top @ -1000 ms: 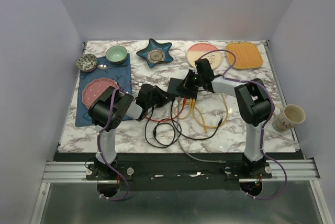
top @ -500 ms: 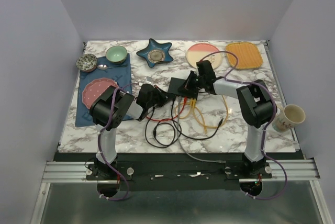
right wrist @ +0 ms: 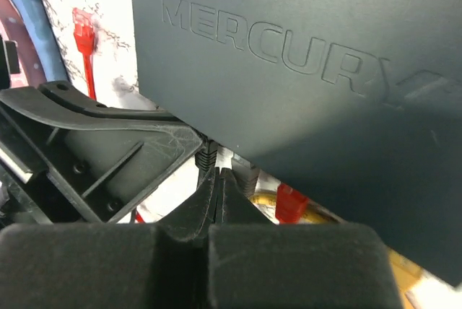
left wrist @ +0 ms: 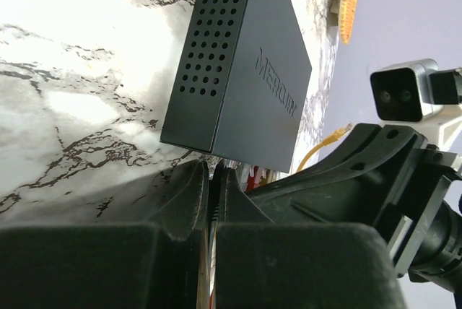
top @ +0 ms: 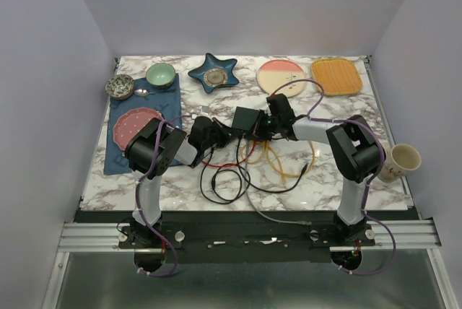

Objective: Pull the plug from the switch port

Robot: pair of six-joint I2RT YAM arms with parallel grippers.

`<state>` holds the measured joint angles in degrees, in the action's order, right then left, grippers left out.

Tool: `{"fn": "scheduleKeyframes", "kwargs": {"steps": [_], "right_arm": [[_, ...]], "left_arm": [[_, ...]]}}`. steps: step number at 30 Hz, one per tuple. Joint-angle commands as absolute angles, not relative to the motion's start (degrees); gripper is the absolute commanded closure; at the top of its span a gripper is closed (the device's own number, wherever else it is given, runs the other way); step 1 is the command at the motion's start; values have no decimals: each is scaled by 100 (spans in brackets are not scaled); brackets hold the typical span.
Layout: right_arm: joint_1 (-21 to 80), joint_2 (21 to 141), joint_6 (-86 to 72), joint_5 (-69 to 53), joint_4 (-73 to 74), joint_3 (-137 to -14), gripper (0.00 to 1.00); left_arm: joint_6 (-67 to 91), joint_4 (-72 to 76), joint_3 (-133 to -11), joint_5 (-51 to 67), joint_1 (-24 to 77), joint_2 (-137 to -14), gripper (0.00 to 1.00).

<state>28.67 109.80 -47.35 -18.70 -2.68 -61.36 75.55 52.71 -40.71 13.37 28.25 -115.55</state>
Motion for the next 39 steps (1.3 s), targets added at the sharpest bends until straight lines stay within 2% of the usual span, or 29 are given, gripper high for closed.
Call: {"fn": "scheduleKeyframes", "kwargs": {"steps": [1,7,15,18,24,26,27,30,35,36,39], "right_arm": [[2856,11285,-4649,-1785,-18,-6477,99],[2839,11540,-4684,-1609,421,-6986,99],[2813,11374,-4562,-1433,466,-6944,99],[2813,10926,-4421,-1100,457,-6672,99],[2813,10038,-4324,-651,203,-6118,99],[2804,9950,-4307,-563,141,-5959,97],[2812,9941,-4298,-545,132,-5942,96],[2813,10037,-4307,-571,141,-5906,92],[2786,10055,-4289,-536,158,-5976,86],[2751,10055,-4289,-536,167,-5994,86],[2629,10116,-4333,-667,185,-6143,87]], "left_arm": [[7278,4201,-3745,1336,2927,-11725,100],[7128,4070,-3508,1397,2944,-11418,100],[7031,3763,-2962,1099,2945,-10715,100],[7049,3210,-2752,853,2638,-9908,100],[6733,979,-2821,-120,2197,-8184,99],[6662,546,-2839,-246,2188,-7841,86],[6601,493,-2830,-272,2188,-7770,67],[6592,466,-2804,-264,2188,-7673,44],[6513,413,-2961,-228,2197,-7542,23],[6495,361,-3005,-281,2189,-7489,10],[6346,387,-3181,-474,2232,-7339,3]]}}
